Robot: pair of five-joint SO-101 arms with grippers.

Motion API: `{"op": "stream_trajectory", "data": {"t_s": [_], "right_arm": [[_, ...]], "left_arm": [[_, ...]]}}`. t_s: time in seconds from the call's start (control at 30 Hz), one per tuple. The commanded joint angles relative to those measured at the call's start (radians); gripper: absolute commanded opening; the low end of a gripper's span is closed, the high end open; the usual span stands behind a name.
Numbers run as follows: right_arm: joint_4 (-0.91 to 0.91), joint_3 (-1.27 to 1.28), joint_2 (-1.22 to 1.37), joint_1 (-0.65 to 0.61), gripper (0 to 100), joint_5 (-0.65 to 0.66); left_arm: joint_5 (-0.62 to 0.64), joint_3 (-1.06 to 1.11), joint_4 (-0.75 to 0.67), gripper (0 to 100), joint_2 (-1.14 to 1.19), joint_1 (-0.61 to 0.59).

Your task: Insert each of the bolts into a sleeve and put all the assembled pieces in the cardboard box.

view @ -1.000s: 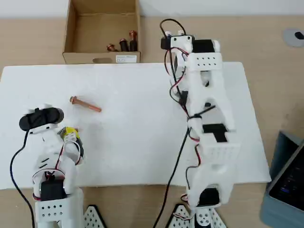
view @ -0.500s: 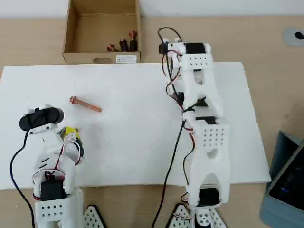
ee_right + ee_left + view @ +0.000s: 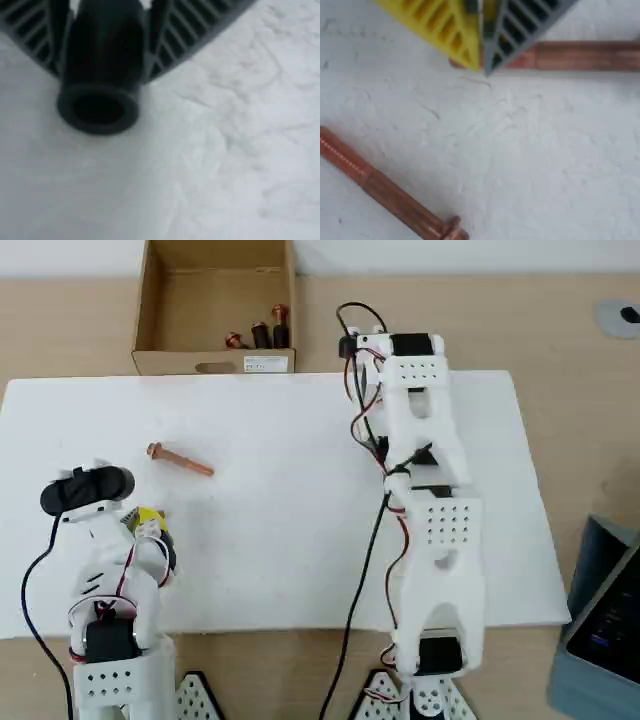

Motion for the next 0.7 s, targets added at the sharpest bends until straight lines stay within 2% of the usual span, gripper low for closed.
{"op": "stream_trajectory", "data": {"t_s": [0.0,0.17,0.3,0.67], "right_arm": [[0.035,-0.071,-0.007,-0.019,4.1,0.0],[0.097,-0.203,-0.053,-0.027,3.7,0.0],[0.098,-0.2,-0.133,-0.045,1.1,-0.002],[0.098,0.079,-0.501,-0.067,1.0,-0.008]], "left_arm": [[-0.003,0.014,0.005,0,-0.008,-0.011],[-0.005,0.014,0.005,0,-0.008,-0.011],[-0.006,0.014,0.005,0,-0.008,-0.011],[-0.008,0.014,0.005,0,-0.008,-0.006]]}}
